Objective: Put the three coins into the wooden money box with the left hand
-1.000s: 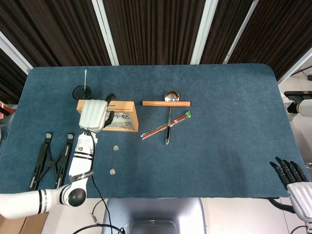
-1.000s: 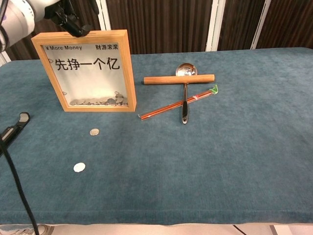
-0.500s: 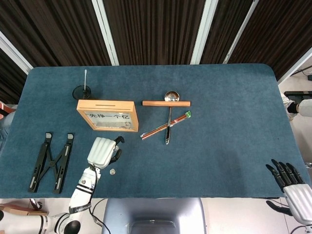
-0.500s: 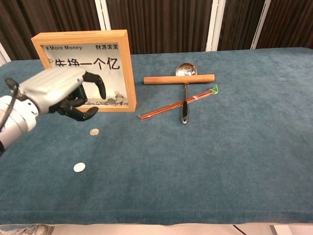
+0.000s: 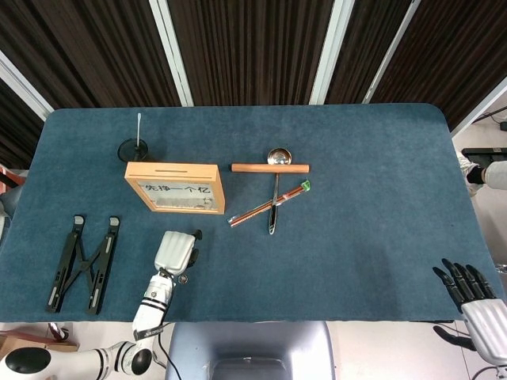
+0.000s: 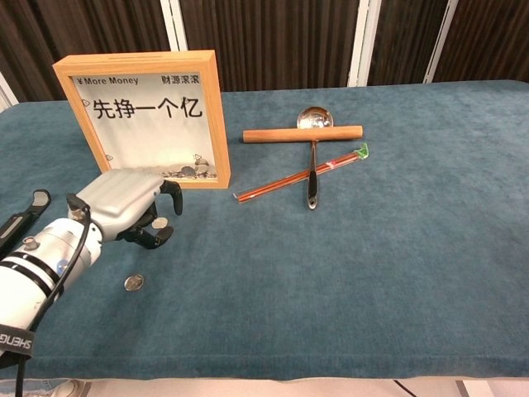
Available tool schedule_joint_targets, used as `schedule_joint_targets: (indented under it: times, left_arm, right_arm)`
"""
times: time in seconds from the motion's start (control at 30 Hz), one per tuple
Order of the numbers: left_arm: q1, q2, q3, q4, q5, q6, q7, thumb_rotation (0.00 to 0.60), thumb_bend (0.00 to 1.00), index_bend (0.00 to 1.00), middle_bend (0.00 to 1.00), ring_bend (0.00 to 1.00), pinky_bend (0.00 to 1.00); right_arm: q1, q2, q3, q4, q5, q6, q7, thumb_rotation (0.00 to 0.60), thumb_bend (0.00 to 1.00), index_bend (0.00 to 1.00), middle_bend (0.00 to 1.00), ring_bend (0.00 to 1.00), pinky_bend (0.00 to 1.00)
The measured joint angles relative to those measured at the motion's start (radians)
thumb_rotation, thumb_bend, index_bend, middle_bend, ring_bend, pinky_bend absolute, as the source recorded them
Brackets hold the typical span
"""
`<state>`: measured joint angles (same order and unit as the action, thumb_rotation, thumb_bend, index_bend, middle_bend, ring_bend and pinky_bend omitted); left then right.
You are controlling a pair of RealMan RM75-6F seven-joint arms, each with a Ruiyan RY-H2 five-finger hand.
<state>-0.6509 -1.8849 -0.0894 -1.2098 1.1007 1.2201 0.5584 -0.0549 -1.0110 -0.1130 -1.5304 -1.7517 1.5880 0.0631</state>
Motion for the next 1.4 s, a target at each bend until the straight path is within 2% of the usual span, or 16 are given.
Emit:
schedule_joint_targets:
  times: [0.63,1.4]
  left_arm:
    - [0.016,-0.014,-0.045,0.063,-0.012,-0.05,0.054,0.6,0.39,0.44,1.0,1.0,1.0]
    - [0.029,-0.007,-0.066,0.065,-0.017,-0.088,0.088,0.6,0.39,0.45,1.0,1.0,1.0]
  right_arm:
    - [0.0,0.002,0.0,-0.001,0.001,0.0,0.003,0.6,0.15,0.0,0.0,0.0,0.0]
    - [-0.002,0.002,0.002,0.001,0.003,0.005,0.007,0.6,0.15,0.0,0.0,0.0,0.0]
